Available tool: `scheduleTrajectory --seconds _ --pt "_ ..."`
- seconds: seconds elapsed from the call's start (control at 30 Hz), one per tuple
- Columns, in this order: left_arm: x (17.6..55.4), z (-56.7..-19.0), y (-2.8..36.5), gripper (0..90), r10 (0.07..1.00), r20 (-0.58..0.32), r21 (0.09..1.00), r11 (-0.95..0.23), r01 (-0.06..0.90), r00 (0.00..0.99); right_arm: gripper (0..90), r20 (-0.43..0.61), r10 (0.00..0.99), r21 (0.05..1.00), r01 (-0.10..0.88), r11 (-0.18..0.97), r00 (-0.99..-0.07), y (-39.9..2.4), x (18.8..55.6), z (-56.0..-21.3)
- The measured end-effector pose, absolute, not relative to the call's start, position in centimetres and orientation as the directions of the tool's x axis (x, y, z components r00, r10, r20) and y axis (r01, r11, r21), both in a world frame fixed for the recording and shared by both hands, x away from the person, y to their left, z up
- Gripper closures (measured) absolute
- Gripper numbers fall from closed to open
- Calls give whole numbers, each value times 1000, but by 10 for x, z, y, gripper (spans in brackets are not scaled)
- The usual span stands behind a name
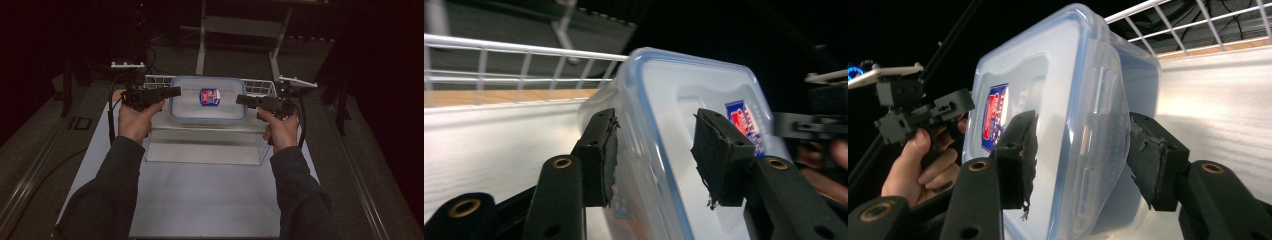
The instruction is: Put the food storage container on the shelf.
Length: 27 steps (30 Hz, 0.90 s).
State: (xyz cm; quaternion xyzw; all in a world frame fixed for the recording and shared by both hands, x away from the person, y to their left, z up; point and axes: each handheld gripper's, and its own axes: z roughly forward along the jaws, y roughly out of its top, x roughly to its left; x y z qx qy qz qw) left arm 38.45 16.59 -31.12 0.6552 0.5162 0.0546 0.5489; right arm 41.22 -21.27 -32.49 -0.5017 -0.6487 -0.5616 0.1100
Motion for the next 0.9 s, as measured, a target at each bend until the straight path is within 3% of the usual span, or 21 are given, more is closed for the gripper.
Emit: scheduleTrajectory --seconds 0.07,0.1,0.27,0.6,0.67,0.7,0.73,0.77,0.8,0.83,0.9 --pt "389 -316 165 532 742 -505 768 153 622 440 441 703 539 622 768 -150 -464 -212 416 -329" --pt "392 -319 161 554 763 -470 784 130 607 444 416 679 588 628 762 -156 -440 -210 418 -330" --pt "392 -319 158 551 774 -444 802 120 585 451 430 669 596 646 744 -172 -444 -209 421 -331" --pt "384 -317 158 509 800 -374 844 83 530 470 450 545 651 755 646 -109 -528 -213 411 -319" --pt "381 -314 161 510 801 -358 855 75 512 480 461 491 670 790 609 -74 -557 -216 407 -313" --pt "378 -312 163 510 804 -347 862 70 503 483 489 414 695 825 565 -13 -588 -217 401 -308" --pt "378 -312 163 509 804 -347 862 70 503 483 489 414 695 825 565 -13 -588 -217 401 -308" --pt "374 -310 166 507 806 -334 871 65 488 489 494 330 715 854 517 52 -617 -217 394 -304" --pt "374 -310 166 505 806 -334 871 65 488 489 494 330 715 854 517 52 -617 -217 394 -304" --pt "369 -307 167 502 804 -321 878 55 476 500 504 248 719 873 472 124 -649 -217 386 -299" --pt "363 -304 168 497 809 -290 888 29 459 511 503 201 713 880 444 170 -671 -217 380 -296"
